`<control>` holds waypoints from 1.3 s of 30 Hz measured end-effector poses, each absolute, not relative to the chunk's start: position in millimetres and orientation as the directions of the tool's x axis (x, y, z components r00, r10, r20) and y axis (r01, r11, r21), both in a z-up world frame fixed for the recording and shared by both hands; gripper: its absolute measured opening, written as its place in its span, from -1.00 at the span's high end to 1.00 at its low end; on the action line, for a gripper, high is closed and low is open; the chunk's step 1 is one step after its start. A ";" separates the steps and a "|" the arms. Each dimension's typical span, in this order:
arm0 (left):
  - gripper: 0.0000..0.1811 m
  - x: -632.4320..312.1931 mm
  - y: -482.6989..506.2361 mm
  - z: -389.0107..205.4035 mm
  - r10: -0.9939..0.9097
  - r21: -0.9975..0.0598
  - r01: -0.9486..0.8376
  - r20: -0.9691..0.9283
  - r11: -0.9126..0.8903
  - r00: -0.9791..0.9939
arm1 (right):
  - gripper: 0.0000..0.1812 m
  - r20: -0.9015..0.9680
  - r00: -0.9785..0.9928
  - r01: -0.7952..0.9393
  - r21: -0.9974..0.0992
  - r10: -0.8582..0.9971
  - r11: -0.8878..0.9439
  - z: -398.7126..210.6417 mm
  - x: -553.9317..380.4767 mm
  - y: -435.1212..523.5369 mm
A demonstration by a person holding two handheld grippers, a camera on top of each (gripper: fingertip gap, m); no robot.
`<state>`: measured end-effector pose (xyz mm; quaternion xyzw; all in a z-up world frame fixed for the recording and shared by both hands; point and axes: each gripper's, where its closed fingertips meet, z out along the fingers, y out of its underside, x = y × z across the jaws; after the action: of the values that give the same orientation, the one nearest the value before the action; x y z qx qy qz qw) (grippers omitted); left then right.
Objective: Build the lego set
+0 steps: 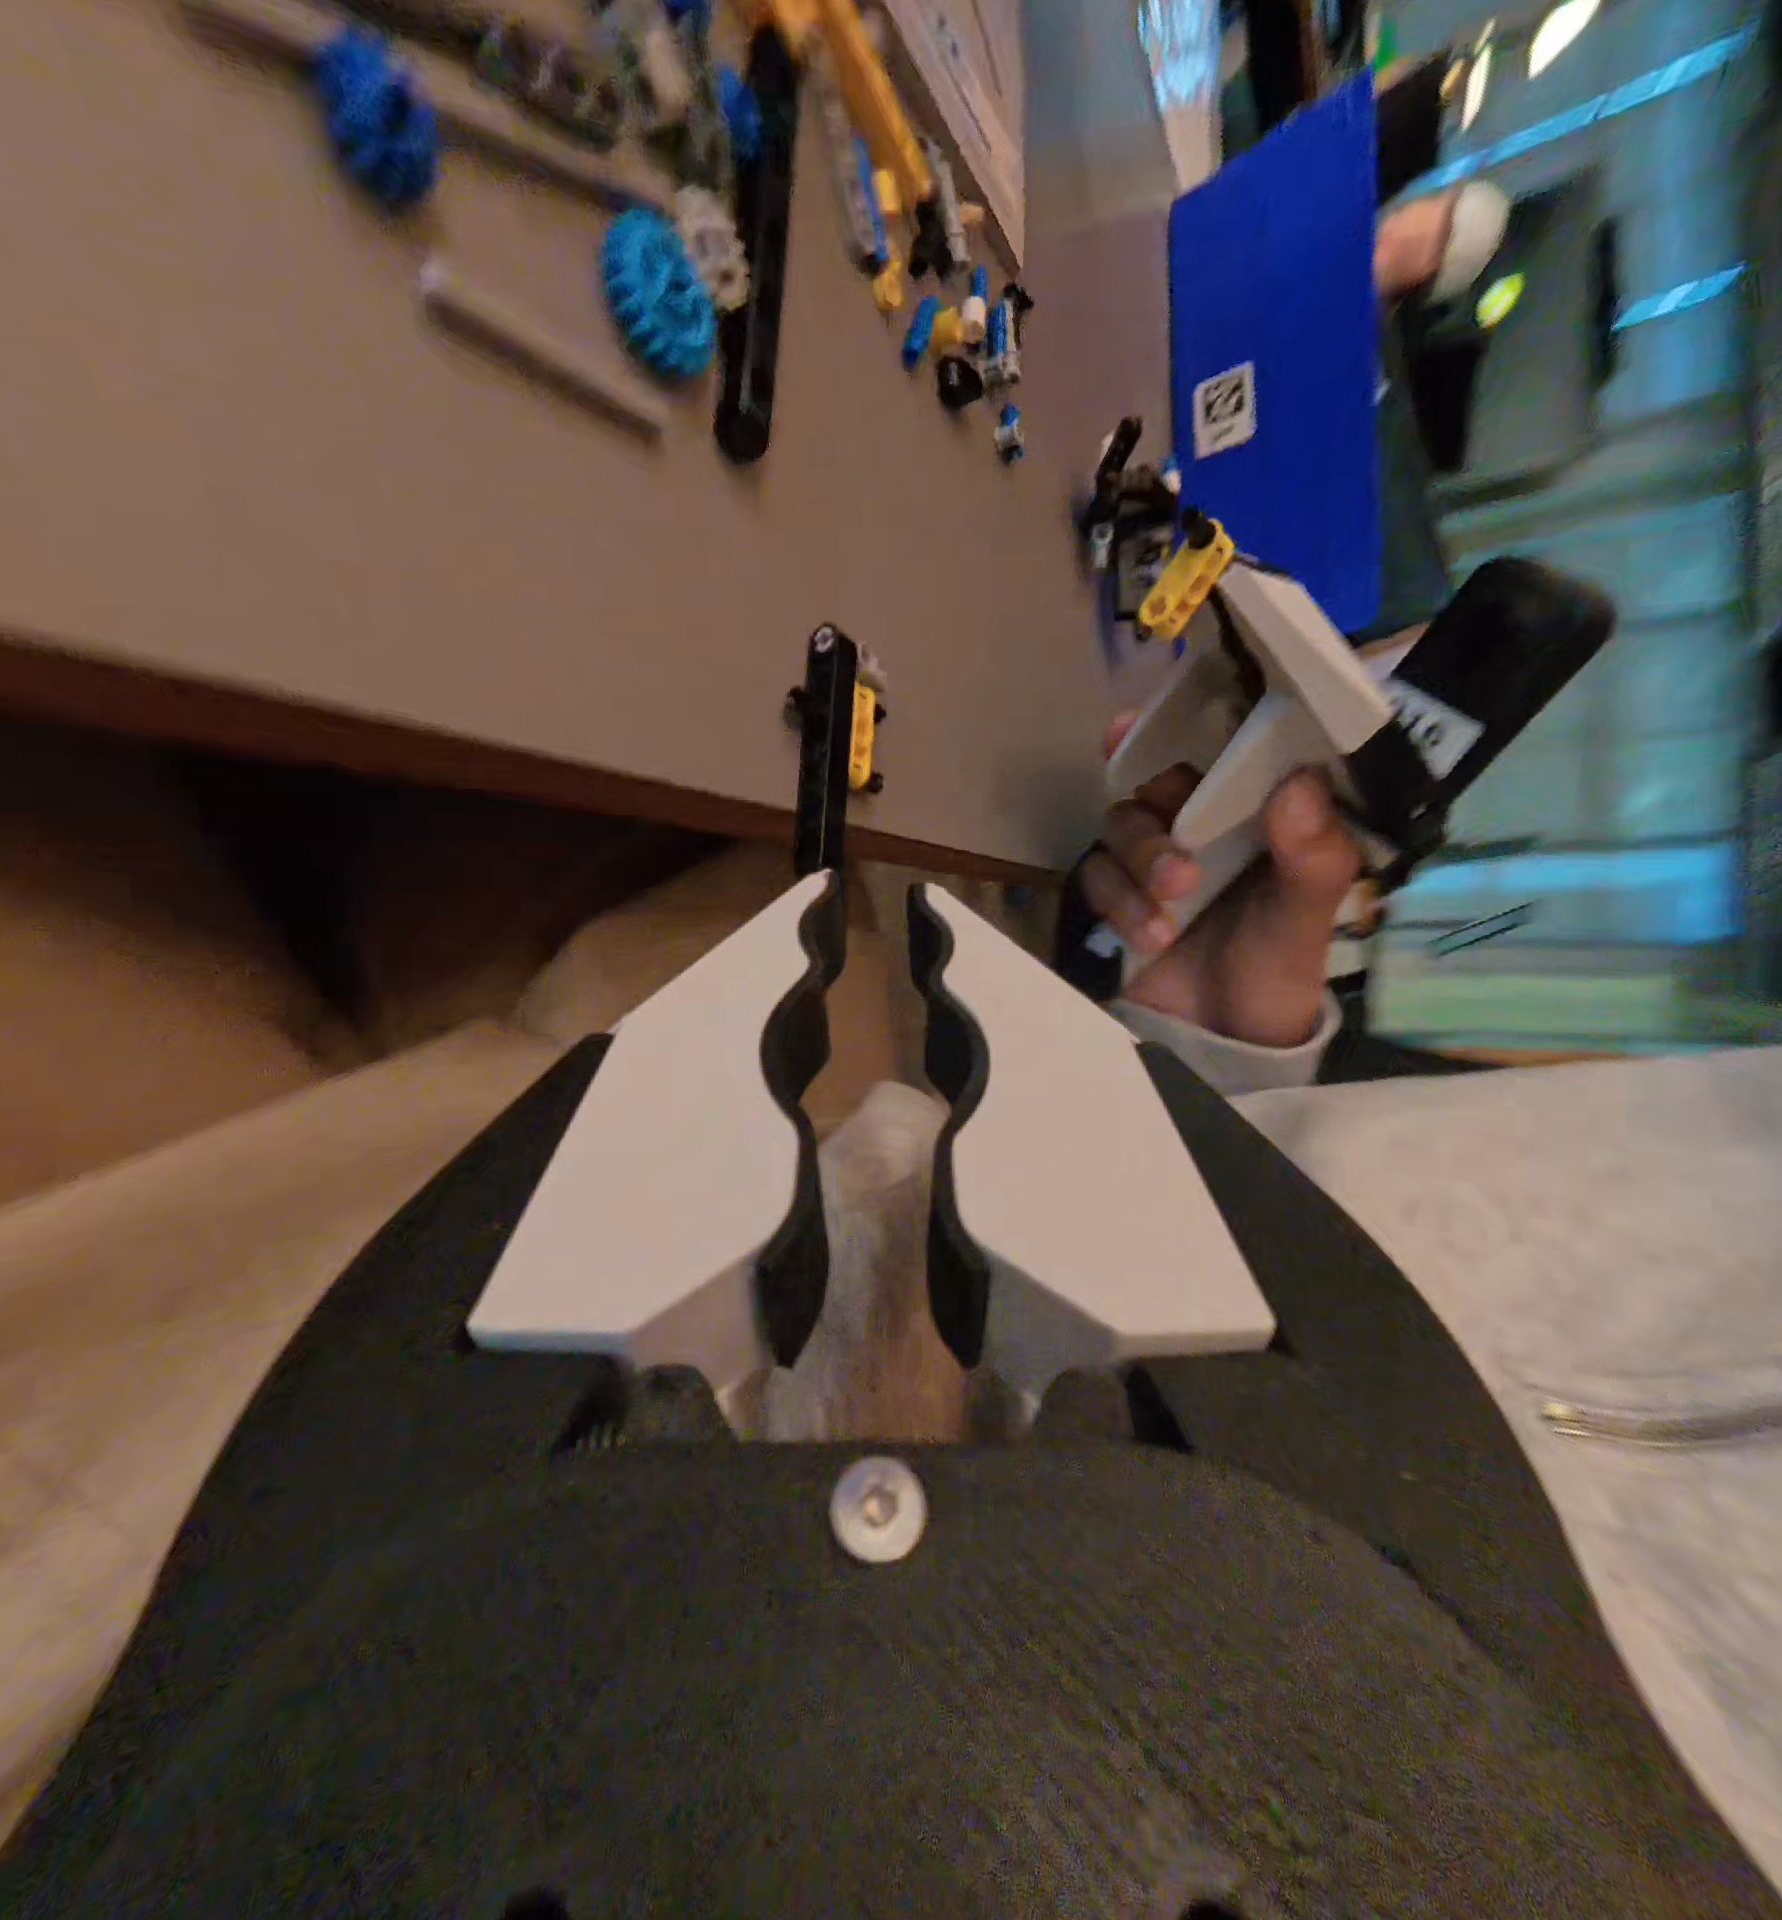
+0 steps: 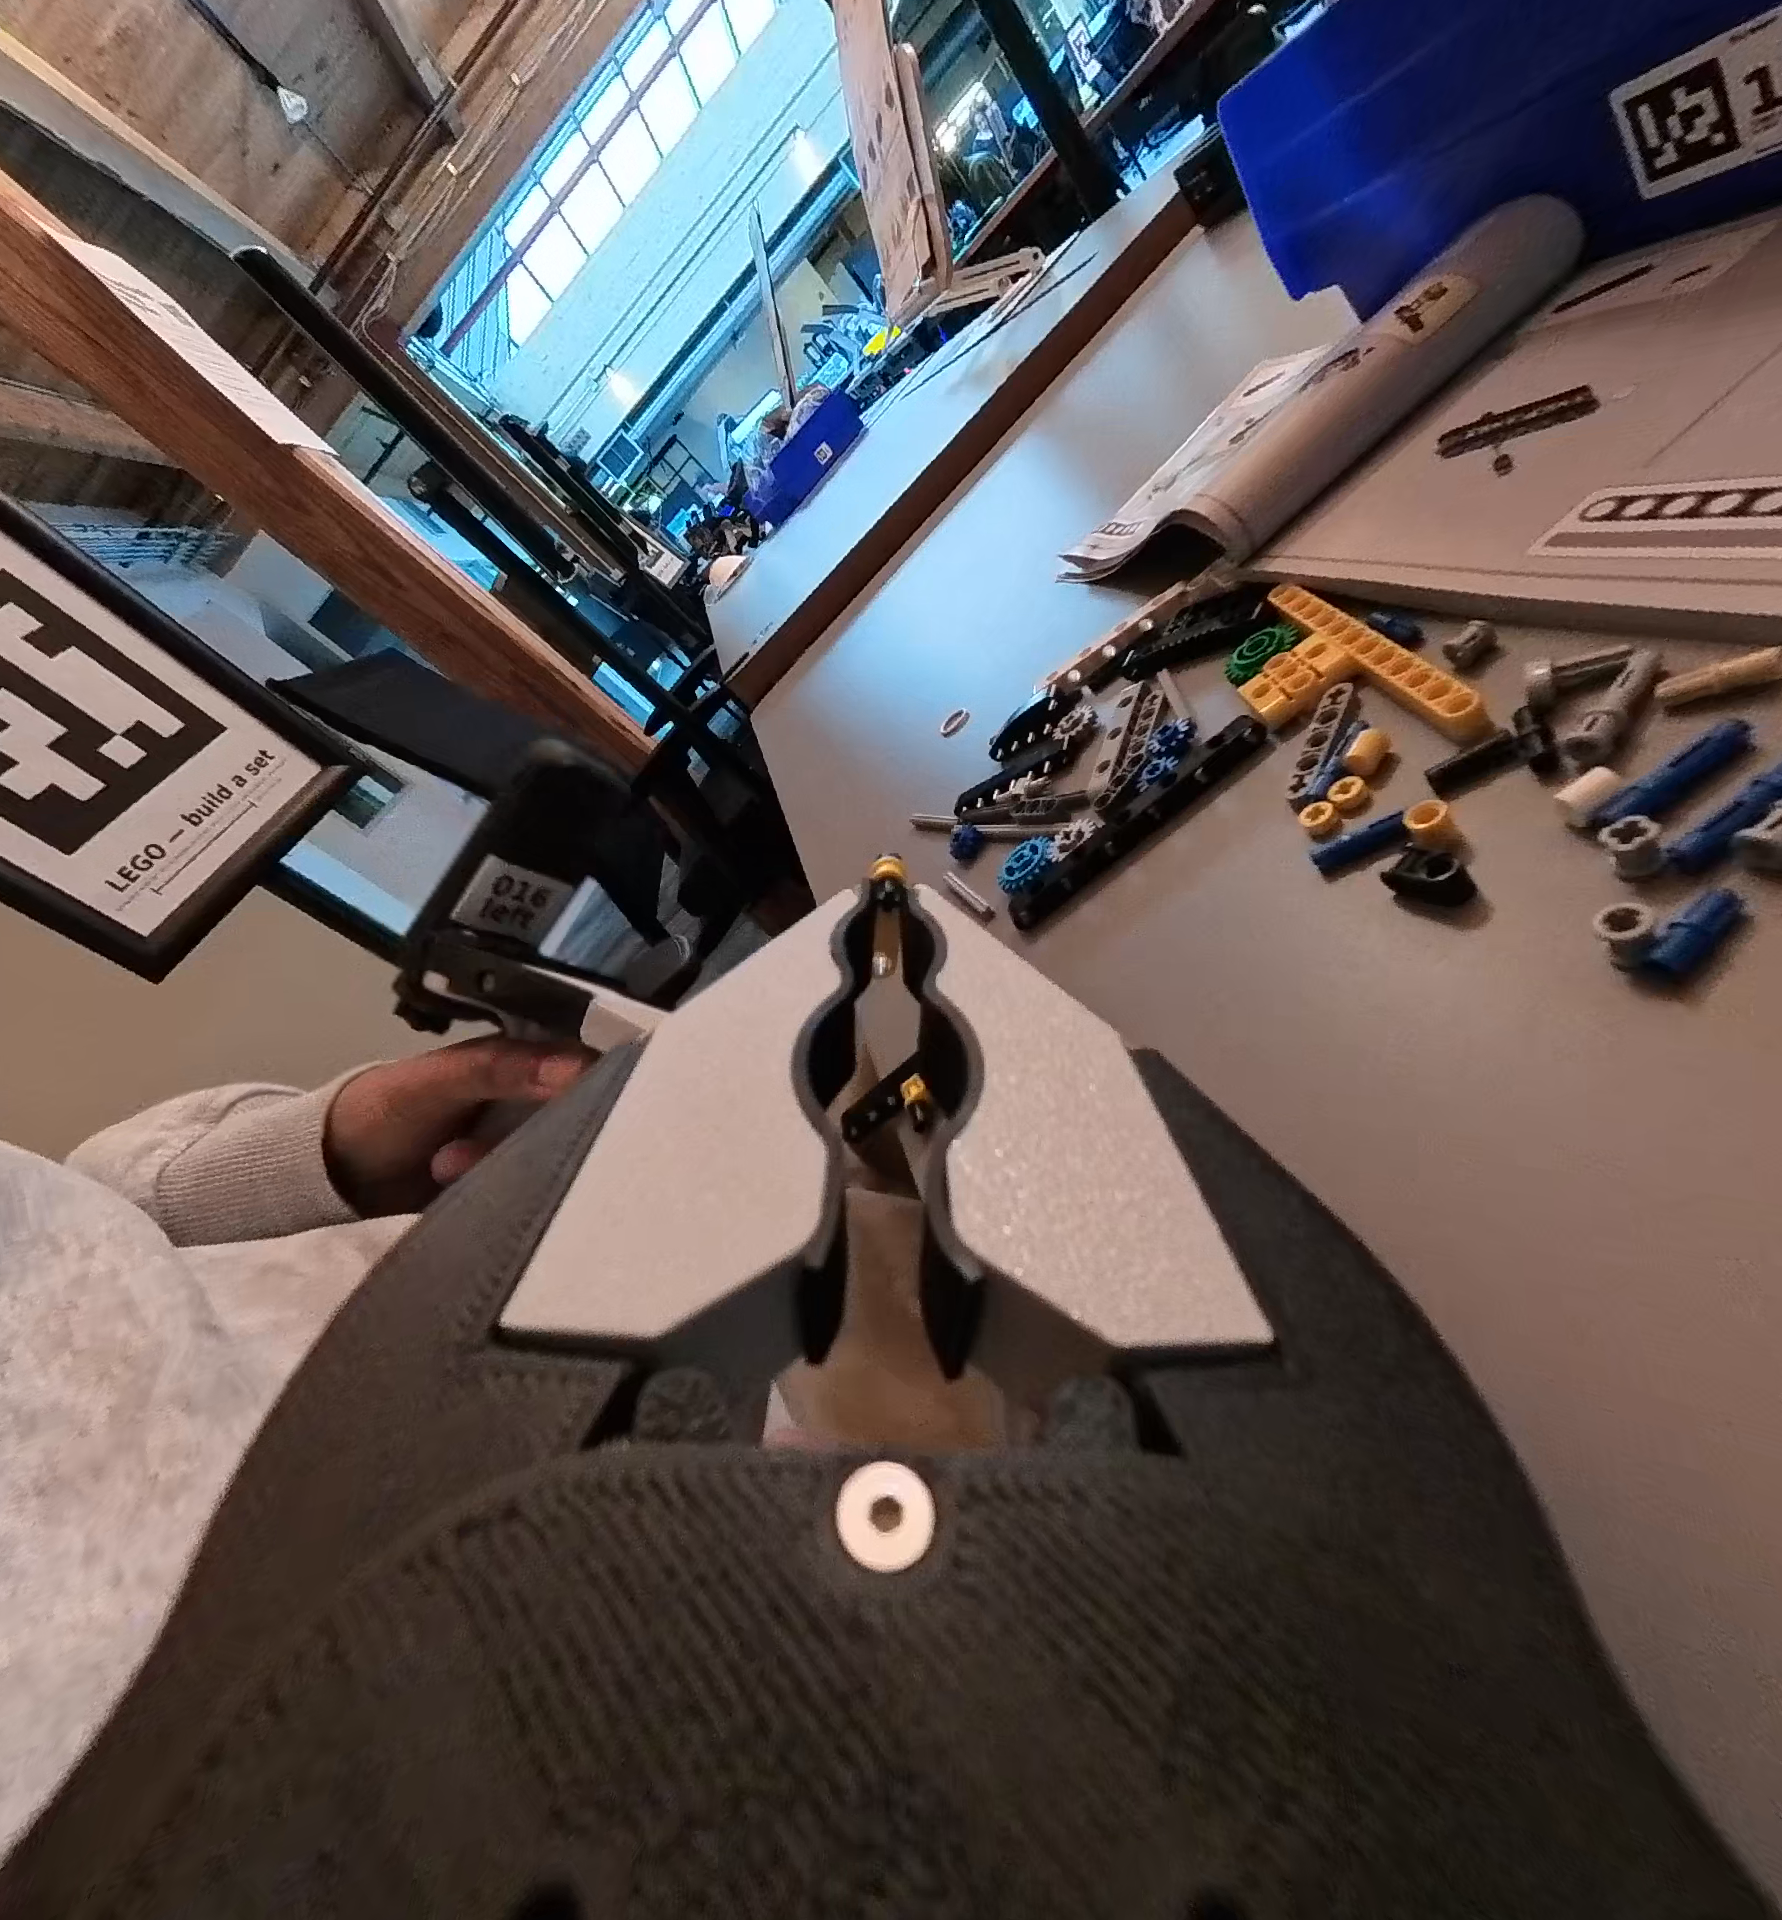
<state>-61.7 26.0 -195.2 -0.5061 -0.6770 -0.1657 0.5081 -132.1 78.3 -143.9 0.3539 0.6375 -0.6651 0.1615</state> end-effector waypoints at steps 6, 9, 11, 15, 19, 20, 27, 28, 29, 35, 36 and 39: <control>0.76 -60.8 18.0 -202.9 0.244 -0.021 0.816 0.958 0.577 -0.148 | 0.98 -0.648 -0.722 0.642 -0.758 0.242 -0.117 -140.4 -131.3 74.3; 0.71 -62.4 24.8 -204.6 0.209 0.013 0.841 0.966 0.541 -0.149 | 0.98 -0.644 -0.728 0.639 -0.761 0.235 -0.107 -140.1 -132.8 71.0; 0.69 -65.6 29.5 -205.6 0.186 0.032 0.851 0.971 0.525 -0.152 | 0.98 -0.649 -0.727 0.645 -0.758 0.224 -0.103 -140.2 -133.2 68.2; 0.73 -69.8 37.8 -208.7 0.176 0.046 0.870 0.973 0.491 -0.150 | 0.98 -0.644 -0.732 0.644 -0.761 0.222 -0.083 -142.2 -132.6 63.7; 0.94 -69.7 39.0 -206.5 0.146 0.057 0.878 0.979 0.475 -0.142 | 0.98 -0.645 -0.731 0.647 -0.759 0.225 -0.076 -143.9 -132.5 62.9; 0.94 -69.0 39.5 -205.0 0.137 0.058 0.881 0.981 0.469 -0.138 | 0.98 -0.647 -0.729 0.649 -0.757 0.224 -0.075 -144.2 -132.4 62.8; 0.94 -76.3 36.7 -155.1 0.000 -0.075 0.844 0.996 0.531 0.089 | 0.98 -0.685 -0.703 0.669 -0.728 0.192 -0.149 -134.5 -136.9 70.2; 0.94 -76.8 36.5 -149.0 -0.007 -0.105 0.835 0.992 0.540 0.129 | 0.98 -0.695 -0.694 0.678 -0.719 0.188 -0.153 -135.1 -137.5 71.7; 0.94 -75.5 37.8 -148.5 0.013 -0.132 0.837 0.989 0.531 0.147 | 0.98 -0.705 -0.686 0.688 -0.709 0.180 -0.154 -135.7 -137.4 72.4; 0.94 -61.9 46.0 -145.3 0.093 -0.248 0.865 0.969 0.437 0.231 | 0.98 -0.587 -0.767 0.596 -0.801 0.259 -0.049 -140.1 -130.3 64.8; 0.95 -60.7 46.3 -146.7 0.112 -0.261 0.867 0.965 0.425 0.236 | 0.98 -0.535 -0.795 0.556 -0.831 0.286 -0.006 -142.1 -127.2 61.0; 0.95 -58.1 46.6 -149.7 0.146 -0.286 0.872 0.958 0.397 0.248 | 0.97 -0.396 -0.859 0.447 -0.889 0.325 0.099 -145.6 -117.0 49.1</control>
<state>-58.1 46.6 -149.7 -0.4689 -0.5427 -0.2855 0.6356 -117.0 49.1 -145.6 0.2611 0.7396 -0.6183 0.0493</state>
